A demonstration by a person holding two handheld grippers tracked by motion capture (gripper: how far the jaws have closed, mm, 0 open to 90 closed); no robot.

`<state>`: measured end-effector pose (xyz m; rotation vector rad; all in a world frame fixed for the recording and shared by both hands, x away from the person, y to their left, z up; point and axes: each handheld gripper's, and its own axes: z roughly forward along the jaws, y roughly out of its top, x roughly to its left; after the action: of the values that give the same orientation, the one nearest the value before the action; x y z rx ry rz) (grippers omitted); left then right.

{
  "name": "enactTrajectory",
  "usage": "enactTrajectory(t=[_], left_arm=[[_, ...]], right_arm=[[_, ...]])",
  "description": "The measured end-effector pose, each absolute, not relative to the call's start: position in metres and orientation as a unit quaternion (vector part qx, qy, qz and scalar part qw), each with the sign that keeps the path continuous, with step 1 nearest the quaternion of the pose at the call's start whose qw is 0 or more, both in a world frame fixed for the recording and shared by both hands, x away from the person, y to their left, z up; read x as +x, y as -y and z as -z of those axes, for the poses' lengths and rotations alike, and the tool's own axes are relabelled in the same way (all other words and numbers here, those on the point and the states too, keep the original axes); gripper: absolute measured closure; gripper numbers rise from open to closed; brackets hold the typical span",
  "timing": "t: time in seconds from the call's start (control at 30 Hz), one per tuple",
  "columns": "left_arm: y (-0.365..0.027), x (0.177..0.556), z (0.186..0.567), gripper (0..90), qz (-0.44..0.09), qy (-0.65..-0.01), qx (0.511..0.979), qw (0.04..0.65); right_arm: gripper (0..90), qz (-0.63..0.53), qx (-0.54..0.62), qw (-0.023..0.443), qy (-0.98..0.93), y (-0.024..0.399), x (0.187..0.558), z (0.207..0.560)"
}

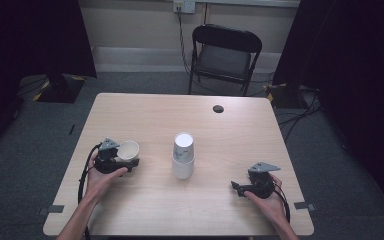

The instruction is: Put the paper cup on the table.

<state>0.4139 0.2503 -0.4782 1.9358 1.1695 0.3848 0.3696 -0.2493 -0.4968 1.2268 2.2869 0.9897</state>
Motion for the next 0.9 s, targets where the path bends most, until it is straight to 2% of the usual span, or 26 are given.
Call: enactTrajectory(t=[0.5,0.9], left_arm=[[-0.263,0.393,0.470,17.3,-0.155,-0.461,0.785,0.383],[-0.271,0.357,0.466,18.8,-0.170,-0.473,0.781,0.370]], right_arm=[[13.8,-0.353,0.430,0.189,-0.809,0.248,0.370,0.499],[13.9,-0.353,0.430,0.190,-0.809,0.248,0.370,0.499]])
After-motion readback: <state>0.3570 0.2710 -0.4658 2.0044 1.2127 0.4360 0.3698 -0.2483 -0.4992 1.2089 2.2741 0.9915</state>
